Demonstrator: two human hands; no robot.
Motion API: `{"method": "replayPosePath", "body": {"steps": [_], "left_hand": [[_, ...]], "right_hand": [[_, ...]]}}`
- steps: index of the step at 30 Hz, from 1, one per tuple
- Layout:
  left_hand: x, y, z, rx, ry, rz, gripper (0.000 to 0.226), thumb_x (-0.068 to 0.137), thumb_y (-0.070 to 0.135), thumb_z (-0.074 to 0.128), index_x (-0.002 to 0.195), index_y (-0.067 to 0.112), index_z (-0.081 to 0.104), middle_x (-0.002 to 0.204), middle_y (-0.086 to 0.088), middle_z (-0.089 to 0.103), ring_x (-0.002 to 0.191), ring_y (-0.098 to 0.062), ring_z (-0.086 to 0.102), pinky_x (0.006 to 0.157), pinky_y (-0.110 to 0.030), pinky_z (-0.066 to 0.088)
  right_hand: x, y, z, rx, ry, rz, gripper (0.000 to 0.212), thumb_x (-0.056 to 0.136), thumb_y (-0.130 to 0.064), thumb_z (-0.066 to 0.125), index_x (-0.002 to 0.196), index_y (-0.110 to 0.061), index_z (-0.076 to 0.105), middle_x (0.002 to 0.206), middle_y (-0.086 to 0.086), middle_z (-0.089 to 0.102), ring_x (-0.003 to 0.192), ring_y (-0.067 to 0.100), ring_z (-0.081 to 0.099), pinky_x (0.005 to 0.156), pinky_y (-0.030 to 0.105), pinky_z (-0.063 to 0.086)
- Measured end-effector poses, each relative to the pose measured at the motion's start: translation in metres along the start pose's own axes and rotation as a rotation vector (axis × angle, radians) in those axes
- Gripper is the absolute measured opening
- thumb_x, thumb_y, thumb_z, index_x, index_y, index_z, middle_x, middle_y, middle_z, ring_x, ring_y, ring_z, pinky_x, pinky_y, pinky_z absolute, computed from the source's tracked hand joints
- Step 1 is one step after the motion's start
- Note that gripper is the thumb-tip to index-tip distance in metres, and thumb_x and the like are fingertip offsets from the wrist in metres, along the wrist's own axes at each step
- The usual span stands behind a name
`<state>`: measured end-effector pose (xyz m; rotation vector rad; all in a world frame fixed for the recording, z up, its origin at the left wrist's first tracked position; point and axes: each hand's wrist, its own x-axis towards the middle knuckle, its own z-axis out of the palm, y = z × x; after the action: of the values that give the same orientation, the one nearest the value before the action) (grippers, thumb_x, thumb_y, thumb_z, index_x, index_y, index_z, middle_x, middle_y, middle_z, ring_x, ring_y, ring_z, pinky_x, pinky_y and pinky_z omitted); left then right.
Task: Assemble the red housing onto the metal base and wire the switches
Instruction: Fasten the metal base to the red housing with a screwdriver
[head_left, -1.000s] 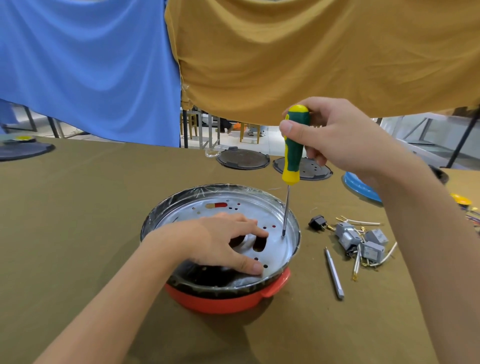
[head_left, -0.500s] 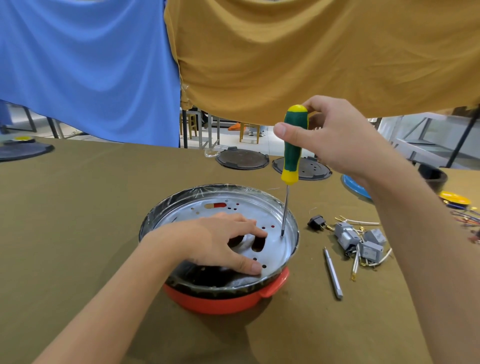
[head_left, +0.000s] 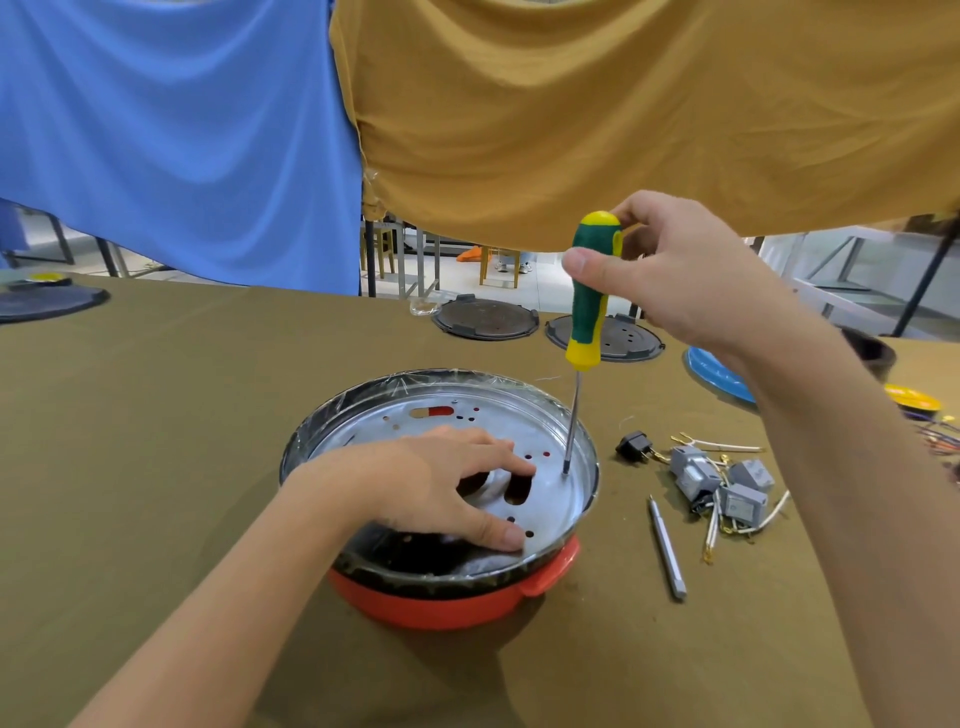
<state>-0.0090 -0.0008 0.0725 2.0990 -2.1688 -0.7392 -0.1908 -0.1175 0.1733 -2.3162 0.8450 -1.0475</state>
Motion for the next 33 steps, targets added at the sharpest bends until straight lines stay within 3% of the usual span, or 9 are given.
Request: {"method": "replayPosePath", "body": {"steps": [5, 9, 14, 17, 20, 22, 26, 30, 33], "left_hand": [[0.002, -0.001, 0.000, 0.017, 0.008, 0.013, 0.077, 0.074, 0.077, 0.057, 0.143, 0.060, 0.026, 0.156, 0.033, 0.010, 0.146, -0.001, 0.007, 0.120, -0.047, 0.014], [0.002, -0.002, 0.001, 0.009, 0.022, 0.037, 0.075, 0.075, 0.075, 0.058, 0.143, 0.060, 0.027, 0.156, 0.032, 0.011, 0.146, 0.000, 0.008, 0.121, -0.045, 0.015], [-0.011, -0.011, -0.016, -0.075, 0.164, 0.063, 0.062, 0.077, 0.073, 0.061, 0.134, 0.057, 0.044, 0.149, 0.035, 0.029, 0.139, 0.007, 0.025, 0.114, -0.027, 0.022], [-0.017, -0.028, -0.026, -0.019, 0.287, -0.060, 0.058, 0.080, 0.071, 0.057, 0.132, 0.050, 0.049, 0.148, 0.026, 0.036, 0.137, -0.002, 0.033, 0.108, -0.029, 0.031], [-0.011, -0.051, -0.024, 0.160, 0.393, -0.358, 0.064, 0.091, 0.061, 0.051, 0.148, 0.039, 0.033, 0.159, 0.001, 0.023, 0.143, -0.024, 0.027, 0.114, -0.047, 0.031], [-0.008, -0.064, -0.021, 0.066, 0.446, -0.433, 0.058, 0.098, 0.043, 0.050, 0.150, 0.035, 0.028, 0.154, -0.007, 0.033, 0.136, -0.030, 0.038, 0.110, -0.047, 0.037], [-0.007, -0.079, -0.025, -0.082, 0.581, -0.349, 0.058, 0.091, -0.002, 0.041, 0.141, 0.029, 0.046, 0.142, 0.001, 0.053, 0.125, -0.023, 0.051, 0.103, -0.037, 0.042], [-0.012, -0.089, -0.035, -0.231, 0.568, -0.211, 0.055, 0.096, -0.001, 0.041, 0.133, 0.036, 0.057, 0.134, 0.011, 0.059, 0.116, -0.011, 0.053, 0.095, -0.029, 0.043], [-0.014, -0.095, -0.037, -0.315, 0.527, -0.142, 0.055, 0.100, 0.002, 0.041, 0.127, 0.046, 0.060, 0.134, 0.012, 0.059, 0.121, -0.005, 0.051, 0.103, -0.030, 0.040]], "right_hand": [[-0.001, -0.003, 0.003, 0.047, -0.009, -0.073, 0.023, 0.093, -0.036, 0.065, 0.104, -0.016, 0.062, 0.097, 0.011, 0.065, 0.074, 0.017, 0.051, 0.074, 0.044, 0.049], [0.000, -0.001, 0.008, 0.103, -0.012, -0.124, 0.020, 0.099, -0.021, 0.056, 0.116, -0.012, 0.060, 0.098, 0.008, 0.062, 0.075, 0.015, 0.050, 0.072, 0.035, 0.046], [0.003, 0.004, 0.024, 0.213, 0.085, -0.131, 0.020, 0.102, -0.017, 0.051, 0.120, -0.013, 0.055, 0.107, 0.015, 0.062, 0.081, 0.017, 0.055, 0.074, 0.036, 0.055], [0.004, 0.011, 0.037, 0.252, 0.105, -0.135, 0.018, 0.102, -0.016, 0.051, 0.120, -0.016, 0.052, 0.103, 0.007, 0.060, 0.093, 0.027, 0.059, 0.076, 0.038, 0.056], [0.007, 0.018, 0.048, 0.288, 0.118, -0.139, 0.017, 0.102, -0.015, 0.051, 0.117, -0.022, 0.050, 0.094, -0.010, 0.058, 0.087, 0.012, 0.059, 0.069, 0.020, 0.053], [0.008, 0.022, 0.053, 0.273, 0.113, -0.138, 0.017, 0.102, -0.015, 0.051, 0.117, -0.023, 0.050, 0.093, -0.010, 0.057, 0.081, 0.001, 0.058, 0.067, 0.016, 0.052], [0.008, 0.026, 0.056, 0.269, 0.118, -0.151, 0.018, 0.102, -0.014, 0.050, 0.118, -0.022, 0.049, 0.095, -0.007, 0.057, 0.077, -0.006, 0.059, 0.068, 0.016, 0.053], [0.009, 0.024, 0.048, 0.315, 0.175, -0.137, 0.016, 0.102, -0.014, 0.049, 0.117, -0.021, 0.051, 0.092, -0.004, 0.058, 0.069, -0.002, 0.059, 0.064, 0.025, 0.055], [0.010, 0.022, 0.043, 0.353, 0.204, -0.152, 0.015, 0.103, -0.014, 0.047, 0.117, -0.018, 0.052, 0.093, -0.002, 0.058, 0.071, 0.002, 0.057, 0.066, 0.022, 0.054]]}}
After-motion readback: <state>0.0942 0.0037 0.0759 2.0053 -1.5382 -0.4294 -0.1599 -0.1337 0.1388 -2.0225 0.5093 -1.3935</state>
